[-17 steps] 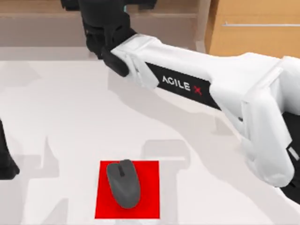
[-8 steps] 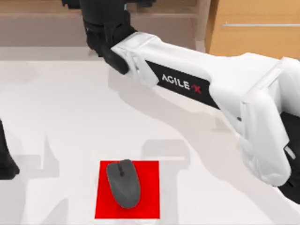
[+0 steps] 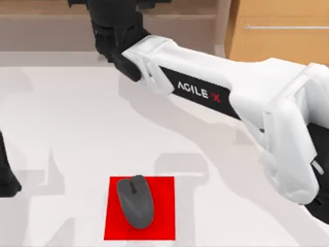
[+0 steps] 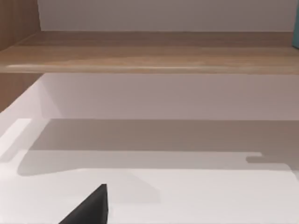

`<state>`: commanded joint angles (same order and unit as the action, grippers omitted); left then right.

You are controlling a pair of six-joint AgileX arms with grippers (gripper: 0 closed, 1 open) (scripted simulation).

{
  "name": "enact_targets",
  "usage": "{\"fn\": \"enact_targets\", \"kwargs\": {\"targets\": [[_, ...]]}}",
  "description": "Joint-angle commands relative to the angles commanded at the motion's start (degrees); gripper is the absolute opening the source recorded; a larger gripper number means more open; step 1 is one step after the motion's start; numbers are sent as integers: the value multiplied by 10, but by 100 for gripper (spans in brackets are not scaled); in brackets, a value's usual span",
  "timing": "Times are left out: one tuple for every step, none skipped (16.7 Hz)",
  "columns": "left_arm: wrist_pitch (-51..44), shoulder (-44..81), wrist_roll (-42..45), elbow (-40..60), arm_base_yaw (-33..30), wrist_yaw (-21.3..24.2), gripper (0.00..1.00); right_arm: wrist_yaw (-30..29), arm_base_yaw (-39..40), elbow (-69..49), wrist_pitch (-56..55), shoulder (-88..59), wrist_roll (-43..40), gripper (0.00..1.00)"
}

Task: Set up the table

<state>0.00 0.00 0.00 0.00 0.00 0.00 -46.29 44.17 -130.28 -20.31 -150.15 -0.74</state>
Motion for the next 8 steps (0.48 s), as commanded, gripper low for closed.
{"fn": "enact_targets", "kwargs": {"targets": [[0,0,0,0,0,0,100,0,0,0,0,0,0,10],[0,0,0,0,0,0,100,0,0,0,0,0,0,2],[0,0,0,0,0,0,100,0,0,0,0,0,0,0],[0,0,0,0,0,0,100,0,0,0,0,0,0,0],[0,0,0,0,0,0,100,0,0,0,0,0,0,0],[0,0,0,0,0,0,100,0,0,0,0,0,0,0],[0,0,0,0,0,0,100,0,0,0,0,0,0,0],[0,0,0,0,0,0,100,0,0,0,0,0,0,0]]}}
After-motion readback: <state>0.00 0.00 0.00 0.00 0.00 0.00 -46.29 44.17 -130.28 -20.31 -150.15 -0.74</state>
